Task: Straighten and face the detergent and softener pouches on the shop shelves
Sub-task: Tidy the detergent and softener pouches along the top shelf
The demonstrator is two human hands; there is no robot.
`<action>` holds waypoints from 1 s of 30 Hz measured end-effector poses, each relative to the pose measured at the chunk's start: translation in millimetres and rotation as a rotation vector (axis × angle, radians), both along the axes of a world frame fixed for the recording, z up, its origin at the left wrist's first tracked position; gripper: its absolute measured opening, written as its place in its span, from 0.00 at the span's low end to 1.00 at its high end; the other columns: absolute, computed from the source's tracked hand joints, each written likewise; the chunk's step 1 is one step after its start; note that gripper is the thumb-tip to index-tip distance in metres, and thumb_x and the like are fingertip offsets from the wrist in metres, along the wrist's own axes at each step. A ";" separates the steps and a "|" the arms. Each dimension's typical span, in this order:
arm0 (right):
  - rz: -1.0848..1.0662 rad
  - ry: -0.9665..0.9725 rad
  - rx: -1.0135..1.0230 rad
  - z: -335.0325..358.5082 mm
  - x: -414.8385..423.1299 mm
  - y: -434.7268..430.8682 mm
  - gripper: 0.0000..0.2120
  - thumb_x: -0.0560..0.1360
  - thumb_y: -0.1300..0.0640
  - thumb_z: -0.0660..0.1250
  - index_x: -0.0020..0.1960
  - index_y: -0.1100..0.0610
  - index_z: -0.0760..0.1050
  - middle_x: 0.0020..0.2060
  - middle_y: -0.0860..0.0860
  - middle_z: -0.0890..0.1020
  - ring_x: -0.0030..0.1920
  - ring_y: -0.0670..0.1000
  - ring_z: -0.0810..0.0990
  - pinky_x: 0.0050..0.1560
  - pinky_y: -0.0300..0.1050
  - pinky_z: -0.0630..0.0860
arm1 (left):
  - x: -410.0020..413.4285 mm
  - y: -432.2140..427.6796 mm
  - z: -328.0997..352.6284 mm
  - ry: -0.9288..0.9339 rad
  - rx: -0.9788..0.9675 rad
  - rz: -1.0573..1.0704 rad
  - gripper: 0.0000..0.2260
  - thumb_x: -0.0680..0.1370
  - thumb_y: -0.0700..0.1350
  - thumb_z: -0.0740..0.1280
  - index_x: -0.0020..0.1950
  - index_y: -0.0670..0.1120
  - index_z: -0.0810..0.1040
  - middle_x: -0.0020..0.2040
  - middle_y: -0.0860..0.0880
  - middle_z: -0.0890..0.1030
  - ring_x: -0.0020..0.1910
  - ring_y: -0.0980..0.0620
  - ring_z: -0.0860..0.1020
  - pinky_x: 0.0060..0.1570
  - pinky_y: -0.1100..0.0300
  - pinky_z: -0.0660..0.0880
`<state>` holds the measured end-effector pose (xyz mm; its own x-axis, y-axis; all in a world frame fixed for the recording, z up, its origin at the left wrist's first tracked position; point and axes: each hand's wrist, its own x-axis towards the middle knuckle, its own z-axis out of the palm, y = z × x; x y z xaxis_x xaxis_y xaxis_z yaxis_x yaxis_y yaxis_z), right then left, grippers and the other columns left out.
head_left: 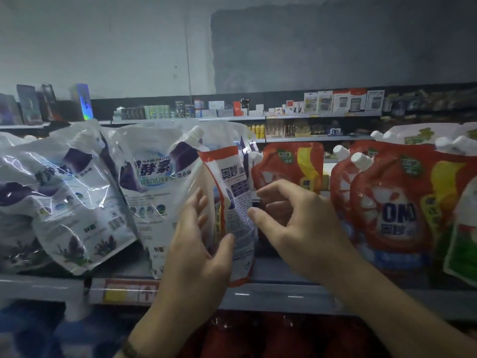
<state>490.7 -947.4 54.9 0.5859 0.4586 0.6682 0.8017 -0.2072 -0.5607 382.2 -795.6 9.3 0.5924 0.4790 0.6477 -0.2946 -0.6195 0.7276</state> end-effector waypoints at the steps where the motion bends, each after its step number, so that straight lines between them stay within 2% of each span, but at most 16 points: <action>1: -0.011 0.004 0.004 -2.3 -2.2 3.8 0.15 0.76 0.39 0.74 0.60 0.43 0.81 0.51 0.38 0.85 0.52 0.37 0.83 0.52 0.43 0.83 | 2.1 0.5 -3.9 0.008 0.014 -0.007 0.34 0.80 0.37 0.73 0.78 0.62 0.62 0.65 0.77 0.75 0.67 0.73 0.74 0.66 0.69 0.75; 3: -0.016 0.019 0.009 -4.6 -5.3 11.0 0.16 0.76 0.38 0.73 0.61 0.43 0.80 0.54 0.38 0.84 0.55 0.38 0.82 0.54 0.42 0.83 | 5.4 1.9 -9.6 0.034 0.032 -0.013 0.34 0.78 0.43 0.74 0.80 0.62 0.63 0.71 0.71 0.75 0.72 0.66 0.73 0.72 0.56 0.75; 5: -0.010 0.034 0.011 -3.9 -6.6 17.8 0.18 0.77 0.38 0.73 0.63 0.43 0.80 0.56 0.38 0.83 0.56 0.39 0.82 0.56 0.42 0.82 | 8.8 1.6 -11.8 0.049 0.064 0.002 0.38 0.76 0.46 0.73 0.83 0.61 0.62 0.74 0.63 0.75 0.74 0.60 0.74 0.73 0.49 0.75; 8: 0.007 0.033 0.014 -1.0 -8.8 24.7 0.20 0.77 0.38 0.73 0.65 0.45 0.79 0.58 0.39 0.82 0.58 0.40 0.81 0.58 0.42 0.82 | 13.6 -5.8 -13.3 0.030 0.090 0.023 0.38 0.78 0.43 0.76 0.83 0.60 0.63 0.72 0.60 0.77 0.71 0.60 0.76 0.69 0.49 0.78; 11: 0.047 0.033 0.016 0.1 -12.2 27.9 0.20 0.76 0.39 0.74 0.65 0.44 0.79 0.58 0.40 0.83 0.58 0.39 0.81 0.58 0.37 0.81 | 17.4 -14.0 -14.2 -0.011 0.085 0.041 0.37 0.78 0.41 0.75 0.83 0.59 0.64 0.72 0.60 0.77 0.71 0.60 0.76 0.69 0.49 0.78; 15: 0.087 0.054 0.019 0.6 -17.2 30.9 0.17 0.76 0.40 0.75 0.61 0.45 0.80 0.52 0.40 0.85 0.52 0.38 0.83 0.52 0.32 0.81 | 20.5 -22.7 -13.6 -0.048 0.091 -0.001 0.40 0.77 0.37 0.75 0.79 0.66 0.64 0.68 0.60 0.79 0.68 0.59 0.79 0.66 0.52 0.80; 20: 0.027 0.023 0.057 13.4 -10.8 30.7 0.14 0.76 0.38 0.74 0.55 0.46 0.81 0.41 0.42 0.85 0.42 0.40 0.86 0.44 0.42 0.85 | 29.6 -36.2 -16.3 -0.006 0.096 0.001 0.41 0.74 0.49 0.73 0.84 0.62 0.59 0.71 0.57 0.73 0.73 0.50 0.72 0.70 0.41 0.74; 23: -0.065 -0.038 0.039 24.1 0.0 30.1 0.13 0.77 0.37 0.73 0.49 0.47 0.82 0.36 0.42 0.85 0.38 0.40 0.84 0.41 0.41 0.83 | 34.4 -47.6 -14.9 0.034 0.124 0.058 0.35 0.74 0.55 0.71 0.80 0.64 0.63 0.71 0.56 0.70 0.71 0.47 0.68 0.70 0.37 0.71; 26: -0.113 -0.086 -0.011 33.8 11.4 30.0 0.12 0.79 0.39 0.72 0.46 0.48 0.82 0.35 0.43 0.84 0.36 0.40 0.83 0.38 0.37 0.80 | 37.9 -57.6 -12.2 0.116 0.146 0.092 0.34 0.74 0.59 0.69 0.79 0.65 0.63 0.74 0.53 0.66 0.73 0.44 0.64 0.71 0.35 0.68; 30: -0.139 -0.146 -0.034 43.7 25.5 25.6 0.09 0.81 0.47 0.72 0.47 0.50 0.84 0.35 0.44 0.84 0.36 0.43 0.83 0.39 0.42 0.80 | 42.3 -64.6 -7.5 0.193 0.213 0.081 0.34 0.75 0.65 0.64 0.80 0.68 0.58 0.78 0.54 0.61 0.76 0.45 0.59 0.71 0.37 0.67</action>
<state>516.3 -921.8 98.6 0.5428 0.4043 0.7361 0.8365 -0.3382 -0.4312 424.6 -860.2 1.9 0.6797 0.3949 0.6181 -0.1072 -0.7802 0.6163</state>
